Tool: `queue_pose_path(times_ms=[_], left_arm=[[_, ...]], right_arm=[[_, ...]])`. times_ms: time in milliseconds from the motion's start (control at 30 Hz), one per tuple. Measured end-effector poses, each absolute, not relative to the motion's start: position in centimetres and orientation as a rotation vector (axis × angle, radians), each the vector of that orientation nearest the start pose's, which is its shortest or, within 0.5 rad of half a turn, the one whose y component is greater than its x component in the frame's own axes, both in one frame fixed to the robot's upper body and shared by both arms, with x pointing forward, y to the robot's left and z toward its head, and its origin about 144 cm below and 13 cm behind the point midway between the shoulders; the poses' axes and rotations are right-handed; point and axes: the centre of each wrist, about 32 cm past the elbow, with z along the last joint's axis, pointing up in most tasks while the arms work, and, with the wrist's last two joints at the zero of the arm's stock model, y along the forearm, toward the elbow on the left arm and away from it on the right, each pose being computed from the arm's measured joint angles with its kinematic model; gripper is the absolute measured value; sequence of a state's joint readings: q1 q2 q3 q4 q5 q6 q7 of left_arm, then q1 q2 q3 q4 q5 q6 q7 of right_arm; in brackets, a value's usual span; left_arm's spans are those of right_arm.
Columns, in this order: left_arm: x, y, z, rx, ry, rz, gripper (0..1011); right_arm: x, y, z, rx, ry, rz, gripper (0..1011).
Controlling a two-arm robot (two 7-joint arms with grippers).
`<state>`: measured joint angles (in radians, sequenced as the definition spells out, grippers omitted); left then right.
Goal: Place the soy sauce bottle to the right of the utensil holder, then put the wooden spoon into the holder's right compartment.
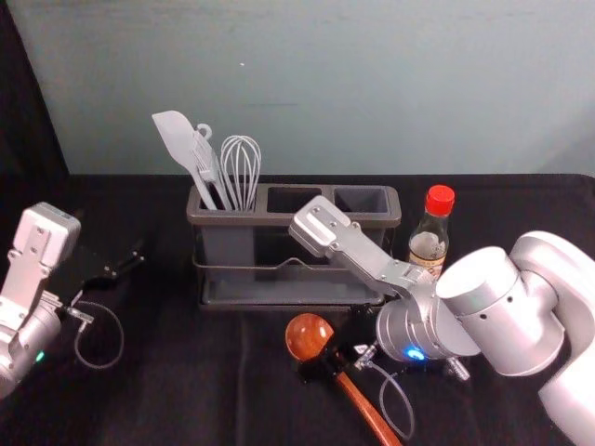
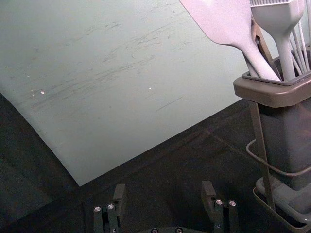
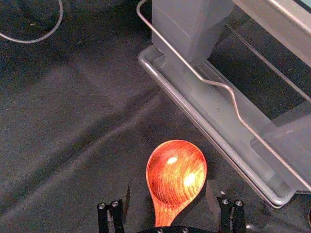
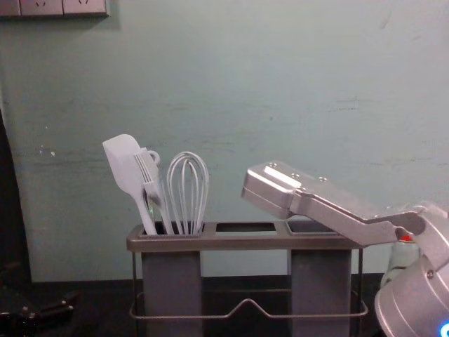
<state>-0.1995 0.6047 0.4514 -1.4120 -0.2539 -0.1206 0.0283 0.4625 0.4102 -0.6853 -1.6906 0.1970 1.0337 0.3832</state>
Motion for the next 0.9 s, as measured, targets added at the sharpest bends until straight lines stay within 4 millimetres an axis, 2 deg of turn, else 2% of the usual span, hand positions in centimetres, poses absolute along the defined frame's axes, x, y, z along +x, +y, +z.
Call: queue_pose_path(times_ms=[900], left_arm=[[48.9, 31.0, 114.0, 0.304, -0.285, 1.248, 1011]], right_arm=[[51.2, -13.6, 124.9, -0.897, 0.195, -0.711, 1003]])
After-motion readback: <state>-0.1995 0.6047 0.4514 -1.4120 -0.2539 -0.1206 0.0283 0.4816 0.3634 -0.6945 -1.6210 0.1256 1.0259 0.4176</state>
